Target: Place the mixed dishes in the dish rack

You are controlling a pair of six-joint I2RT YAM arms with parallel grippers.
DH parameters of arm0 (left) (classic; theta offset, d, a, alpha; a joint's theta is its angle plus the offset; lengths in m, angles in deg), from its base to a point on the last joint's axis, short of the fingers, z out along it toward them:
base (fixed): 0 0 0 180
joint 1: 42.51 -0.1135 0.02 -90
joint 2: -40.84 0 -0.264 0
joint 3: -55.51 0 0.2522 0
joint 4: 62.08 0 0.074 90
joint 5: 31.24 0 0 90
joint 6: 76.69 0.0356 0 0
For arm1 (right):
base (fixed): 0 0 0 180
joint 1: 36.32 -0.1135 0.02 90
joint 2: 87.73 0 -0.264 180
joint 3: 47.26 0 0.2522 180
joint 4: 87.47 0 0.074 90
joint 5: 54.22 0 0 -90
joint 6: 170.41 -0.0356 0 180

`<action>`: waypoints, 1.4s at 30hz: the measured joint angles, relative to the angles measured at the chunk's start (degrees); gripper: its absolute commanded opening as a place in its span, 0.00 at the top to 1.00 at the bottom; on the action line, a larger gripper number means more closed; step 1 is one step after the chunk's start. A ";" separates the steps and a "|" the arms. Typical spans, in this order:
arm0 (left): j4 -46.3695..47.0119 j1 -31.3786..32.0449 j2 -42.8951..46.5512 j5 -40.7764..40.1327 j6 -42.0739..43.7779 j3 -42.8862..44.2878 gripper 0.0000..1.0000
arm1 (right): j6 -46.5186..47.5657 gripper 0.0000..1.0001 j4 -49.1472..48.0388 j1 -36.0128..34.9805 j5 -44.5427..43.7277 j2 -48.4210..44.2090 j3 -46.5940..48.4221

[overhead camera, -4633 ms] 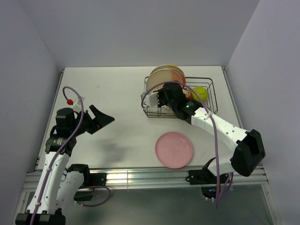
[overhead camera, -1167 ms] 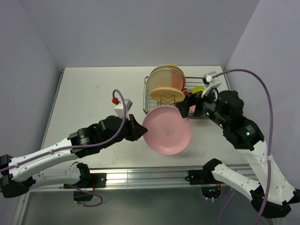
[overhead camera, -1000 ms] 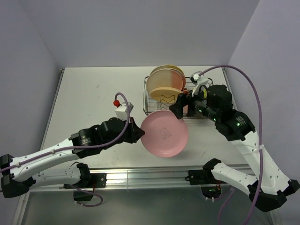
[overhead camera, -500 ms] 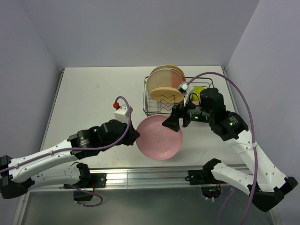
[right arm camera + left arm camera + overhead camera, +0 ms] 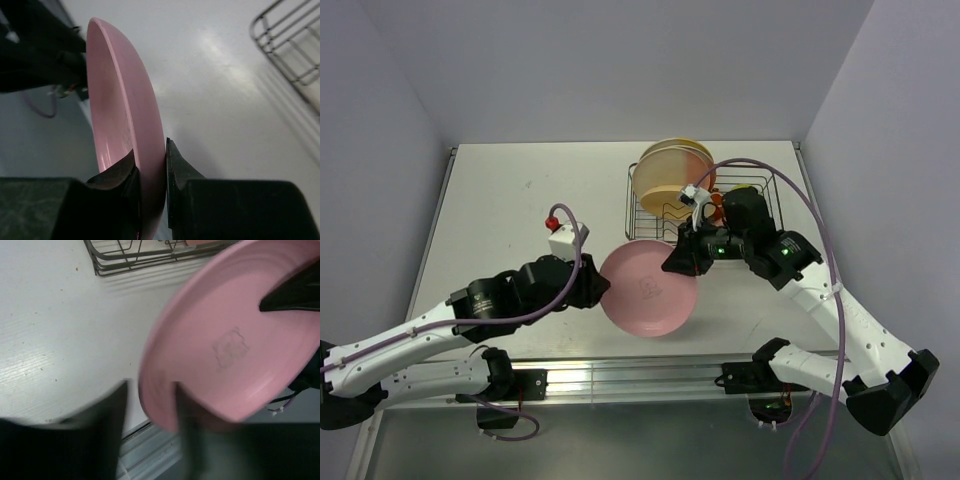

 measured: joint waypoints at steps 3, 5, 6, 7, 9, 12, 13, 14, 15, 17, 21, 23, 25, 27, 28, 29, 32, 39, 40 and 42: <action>-2.23 0.26 0.07 -3.32 -3.02 1.99 0.01 | 1.81 1.00 -0.20 -1.31 -7.13 -0.09 0.17; -4.57 0.31 0.07 -6.71 -6.47 3.58 0.01 | 4.09 1.00 0.39 -2.25 -13.38 -0.07 1.20; -6.10 0.28 0.09 -8.85 -8.44 4.26 0.01 | 5.22 1.00 0.83 -2.67 -15.80 -0.04 2.08; -7.56 0.28 0.13 -11.19 -10.69 4.63 0.01 | 6.43 1.00 1.25 -2.99 -18.69 0.00 3.39; -10.47 0.22 0.20 -14.64 -14.67 4.70 0.01 | 8.81 1.00 2.40 -3.45 -25.03 0.59 7.45; -12.85 -1.05 -0.20 -16.72 -17.75 4.07 0.01 | 13.07 1.00 2.95 -3.43 -32.22 2.64 14.38; -12.79 -1.88 -0.48 -16.72 -18.01 3.54 0.01 | 14.60 1.00 3.06 -3.43 -34.16 3.50 16.44; -12.72 -2.84 -0.76 -16.39 -17.99 3.08 0.01 | 16.44 1.00 3.08 -3.43 -35.93 4.44 18.38; -12.31 -3.85 -1.18 -15.89 -17.86 2.51 0.01 | 18.47 1.00 2.97 -3.43 -37.68 5.35 19.89; -11.23 -5.73 -2.08 -14.40 -17.55 1.22 0.01 | 22.05 1.00 2.21 -3.43 -39.95 6.27 20.65; -8.15 -9.03 -2.93 -10.29 -15.96 -1.53 0.01 | 30.99 1.00 -0.66 -3.43 -43.91 6.23 17.70; -6.58 -11.06 -3.21 -7.89 -14.75 -2.56 0.01 | 35.26 1.00 -2.71 -3.43 -45.83 5.99 14.93; -4.87 -12.74 -3.56 -5.95 -13.62 -3.34 0.01 | 39.43 1.00 -4.52 -3.41 -47.43 6.03 12.35; -3.37 -14.38 -3.80 -4.07 -12.55 -4.20 0.01 | 43.34 1.00 -6.49 -3.41 -48.70 6.14 9.97; -2.78 -15.08 -3.91 -3.15 -12.07 -4.63 0.01 | 44.89 1.00 -7.39 -3.41 -49.03 6.14 8.96; -1.88 -16.09 -4.07 -2.01 -11.50 -5.16 0.01 | 46.95 1.00 -8.76 -3.41 -49.07 6.14 7.69; 0.17 -18.51 -4.70 1.05 -10.14 -6.23 0.01 | 52.04 1.00 -13.20 -3.41 -48.87 6.21 3.98; 3.93 -21.97 -5.95 6.54 -8.17 -8.52 0.01 | 62.29 1.00 -20.44 -3.41 -47.52 8.04 -1.60; 4.42 -22.29 -6.08 7.02 -7.96 -8.81 0.01 | 63.73 1.00 -21.77 -3.43 -47.54 8.33 -2.45; 5.16 -23.15 -6.49 8.35 -7.45 -9.27 0.01 | 66.55 1.00 -24.04 -3.43 -47.60 8.70 -4.26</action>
